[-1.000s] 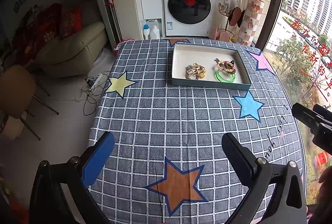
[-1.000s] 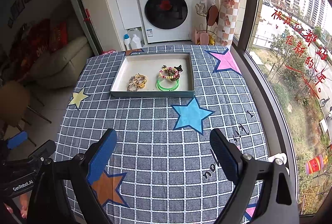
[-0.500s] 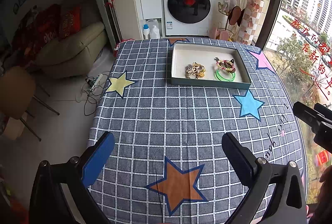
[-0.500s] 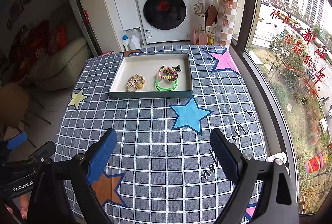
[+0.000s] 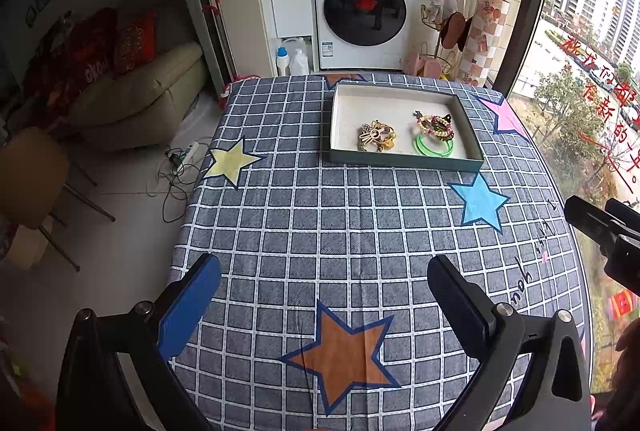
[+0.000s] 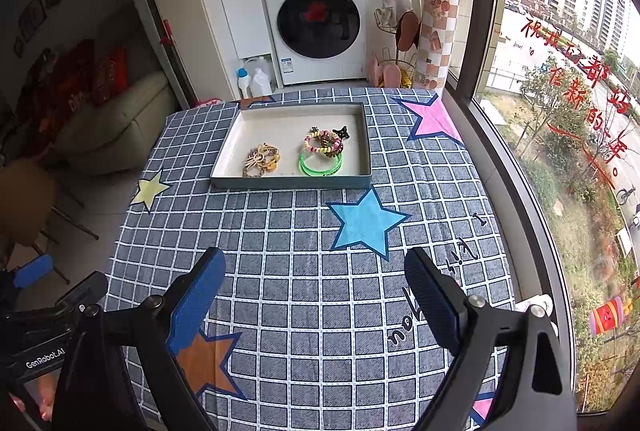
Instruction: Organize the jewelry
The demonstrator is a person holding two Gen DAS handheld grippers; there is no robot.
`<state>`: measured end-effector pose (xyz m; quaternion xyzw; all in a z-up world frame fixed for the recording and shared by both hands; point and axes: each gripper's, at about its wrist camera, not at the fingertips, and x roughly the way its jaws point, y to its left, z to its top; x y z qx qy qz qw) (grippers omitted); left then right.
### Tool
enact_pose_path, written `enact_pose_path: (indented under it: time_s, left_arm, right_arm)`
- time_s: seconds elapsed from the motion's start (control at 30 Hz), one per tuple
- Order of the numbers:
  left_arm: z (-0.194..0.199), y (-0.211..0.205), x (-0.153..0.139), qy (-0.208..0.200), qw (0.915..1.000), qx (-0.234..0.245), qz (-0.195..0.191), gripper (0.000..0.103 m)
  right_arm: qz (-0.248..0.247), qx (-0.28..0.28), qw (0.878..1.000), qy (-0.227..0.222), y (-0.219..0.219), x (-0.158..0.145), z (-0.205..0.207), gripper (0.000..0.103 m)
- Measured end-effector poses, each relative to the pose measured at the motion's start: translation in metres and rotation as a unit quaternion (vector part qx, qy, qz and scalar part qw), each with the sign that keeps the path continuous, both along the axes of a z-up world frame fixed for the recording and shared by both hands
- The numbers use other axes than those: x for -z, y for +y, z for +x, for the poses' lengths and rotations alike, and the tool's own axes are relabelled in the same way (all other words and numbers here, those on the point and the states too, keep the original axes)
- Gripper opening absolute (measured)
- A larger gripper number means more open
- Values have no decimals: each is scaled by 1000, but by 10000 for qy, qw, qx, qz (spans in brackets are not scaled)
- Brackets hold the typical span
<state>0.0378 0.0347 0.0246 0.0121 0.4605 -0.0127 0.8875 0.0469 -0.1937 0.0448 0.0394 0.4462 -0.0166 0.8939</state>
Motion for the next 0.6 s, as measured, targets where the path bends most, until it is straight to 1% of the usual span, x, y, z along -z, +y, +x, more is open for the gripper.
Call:
enact_pose_path:
  time_s: [0.6]
  left_arm:
    - [-1, 1, -2, -22, 10000, -54, 30, 103]
  right_arm:
    - [23, -21, 10000, 15, 1, 1, -2, 93]
